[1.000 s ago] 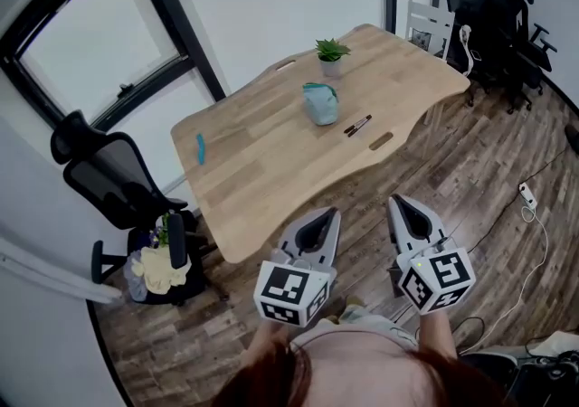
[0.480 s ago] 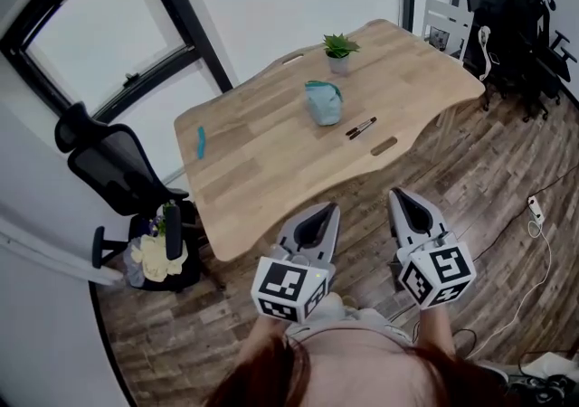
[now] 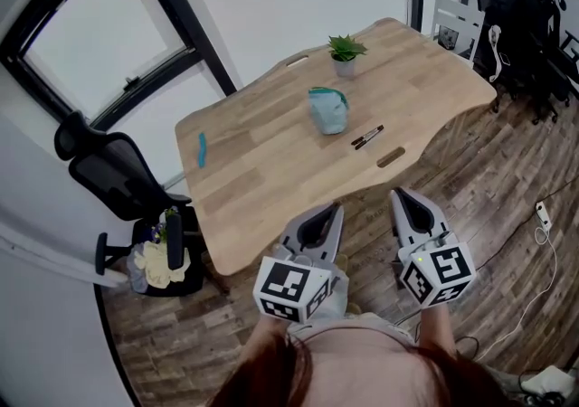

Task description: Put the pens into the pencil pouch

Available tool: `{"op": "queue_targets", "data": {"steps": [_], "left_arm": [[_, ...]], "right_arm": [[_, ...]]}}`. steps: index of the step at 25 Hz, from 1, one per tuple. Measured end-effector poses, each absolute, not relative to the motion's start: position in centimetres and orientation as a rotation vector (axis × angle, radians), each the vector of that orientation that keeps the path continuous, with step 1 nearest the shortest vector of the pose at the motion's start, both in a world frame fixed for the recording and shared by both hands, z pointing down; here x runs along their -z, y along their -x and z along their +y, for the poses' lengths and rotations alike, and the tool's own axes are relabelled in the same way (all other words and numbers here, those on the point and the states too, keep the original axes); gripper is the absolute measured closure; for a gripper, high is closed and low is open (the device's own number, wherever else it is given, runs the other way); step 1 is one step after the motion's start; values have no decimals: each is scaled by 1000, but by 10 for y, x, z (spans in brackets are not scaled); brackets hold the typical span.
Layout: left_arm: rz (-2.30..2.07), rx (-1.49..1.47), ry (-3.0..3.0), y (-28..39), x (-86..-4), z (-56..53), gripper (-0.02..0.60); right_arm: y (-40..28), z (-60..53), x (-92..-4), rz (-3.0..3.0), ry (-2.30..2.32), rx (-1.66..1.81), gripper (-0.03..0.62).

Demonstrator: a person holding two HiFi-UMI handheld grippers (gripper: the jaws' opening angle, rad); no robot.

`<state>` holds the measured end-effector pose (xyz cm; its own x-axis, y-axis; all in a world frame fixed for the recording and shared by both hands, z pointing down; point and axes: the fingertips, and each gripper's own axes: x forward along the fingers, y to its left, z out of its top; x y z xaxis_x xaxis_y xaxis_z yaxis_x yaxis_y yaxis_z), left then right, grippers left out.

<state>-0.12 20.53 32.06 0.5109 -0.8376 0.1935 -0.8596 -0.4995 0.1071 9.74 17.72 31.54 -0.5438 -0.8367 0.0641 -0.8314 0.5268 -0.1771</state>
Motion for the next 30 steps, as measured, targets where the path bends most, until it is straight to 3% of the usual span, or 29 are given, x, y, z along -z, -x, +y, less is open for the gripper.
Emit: {"op": "queue_targets", "data": {"steps": [28,30], "left_arm": [[-1286,-113,-2566,57,-339,10,577],[-1255,-117,-2554,61,-343,2,547]], "right_arm": [[-70,-7,-321,2604,1654,312,592],[-66,-13,-323,2609,1663,326,592]]}}
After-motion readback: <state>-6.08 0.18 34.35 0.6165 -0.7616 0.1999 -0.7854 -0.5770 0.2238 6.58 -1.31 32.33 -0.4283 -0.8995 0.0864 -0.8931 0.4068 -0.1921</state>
